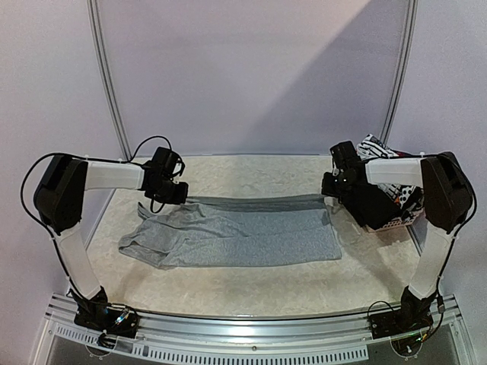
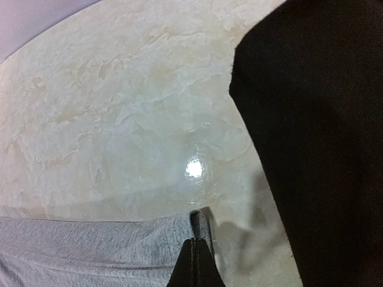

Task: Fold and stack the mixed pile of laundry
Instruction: Pick up the 1/3-folded tank top from the center of the board.

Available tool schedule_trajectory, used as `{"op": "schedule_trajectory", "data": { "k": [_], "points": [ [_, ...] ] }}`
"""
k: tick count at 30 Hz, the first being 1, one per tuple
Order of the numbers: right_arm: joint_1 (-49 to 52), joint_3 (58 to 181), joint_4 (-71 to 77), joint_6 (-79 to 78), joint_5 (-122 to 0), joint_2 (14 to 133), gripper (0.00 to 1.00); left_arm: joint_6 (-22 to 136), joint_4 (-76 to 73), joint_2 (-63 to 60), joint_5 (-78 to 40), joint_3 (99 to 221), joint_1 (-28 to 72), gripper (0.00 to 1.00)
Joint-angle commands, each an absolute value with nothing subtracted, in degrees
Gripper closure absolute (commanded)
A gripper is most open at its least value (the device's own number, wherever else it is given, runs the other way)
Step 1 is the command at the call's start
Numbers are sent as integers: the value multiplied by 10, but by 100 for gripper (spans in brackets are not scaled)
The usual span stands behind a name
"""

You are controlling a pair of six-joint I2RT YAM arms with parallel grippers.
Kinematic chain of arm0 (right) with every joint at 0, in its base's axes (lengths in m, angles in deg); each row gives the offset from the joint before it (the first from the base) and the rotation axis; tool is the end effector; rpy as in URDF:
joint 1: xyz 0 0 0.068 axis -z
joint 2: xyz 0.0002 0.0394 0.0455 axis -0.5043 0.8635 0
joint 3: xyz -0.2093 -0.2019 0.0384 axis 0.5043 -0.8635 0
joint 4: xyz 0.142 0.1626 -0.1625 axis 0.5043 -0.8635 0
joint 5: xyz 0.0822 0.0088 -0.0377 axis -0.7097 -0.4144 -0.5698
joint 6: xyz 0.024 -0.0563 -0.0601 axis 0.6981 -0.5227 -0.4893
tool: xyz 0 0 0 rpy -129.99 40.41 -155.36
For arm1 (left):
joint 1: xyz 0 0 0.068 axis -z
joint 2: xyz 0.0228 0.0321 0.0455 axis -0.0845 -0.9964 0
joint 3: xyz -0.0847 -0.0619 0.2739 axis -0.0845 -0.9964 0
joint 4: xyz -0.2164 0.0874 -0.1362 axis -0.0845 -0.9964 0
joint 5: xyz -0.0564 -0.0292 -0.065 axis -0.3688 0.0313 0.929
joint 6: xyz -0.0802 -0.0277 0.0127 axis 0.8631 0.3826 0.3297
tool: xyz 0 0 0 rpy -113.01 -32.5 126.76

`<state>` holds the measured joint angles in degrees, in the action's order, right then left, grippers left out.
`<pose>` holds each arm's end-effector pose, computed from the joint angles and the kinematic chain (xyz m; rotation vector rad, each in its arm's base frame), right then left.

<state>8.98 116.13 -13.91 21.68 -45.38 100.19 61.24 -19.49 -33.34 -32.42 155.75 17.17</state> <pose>0.4121 0.1494 0.1655 0.2239 2.4870 0.1924 0.3955 -0.1523 0.1477 0.0917 2.5353 -0.1456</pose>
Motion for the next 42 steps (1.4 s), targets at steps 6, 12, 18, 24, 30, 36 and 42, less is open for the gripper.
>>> {"op": "schedule_trajectory", "data": {
  "k": [6, 12, 18, 24, 30, 36, 42],
  "points": [
    [84, 1105, -122, 231, -432, 957, 100, 618, -181, -276, -350, 1514, 200, 100],
    [84, 1071, -111, 237, -432, 935, 100, 616, -188, -254, -383, 1491, 219, 100],
    [82, 1049, -102, 244, -434, 928, 100, 617, -192, -245, -409, 1476, 234, 100],
    [76, 1029, -96, 249, -434, 920, 100, 622, -195, -226, -439, 1455, 250, 100],
    [73, 1009, -91, 257, -430, 912, 100, 628, -189, -227, -458, 1440, 266, 100],
    [70, 984, -82, 269, -429, 911, 100, 648, -160, -211, -480, 1394, 274, 98],
    [67, 969, -87, 274, -435, 905, 100, 671, -122, -168, -483, 1327, 285, 71]
  ]
}}
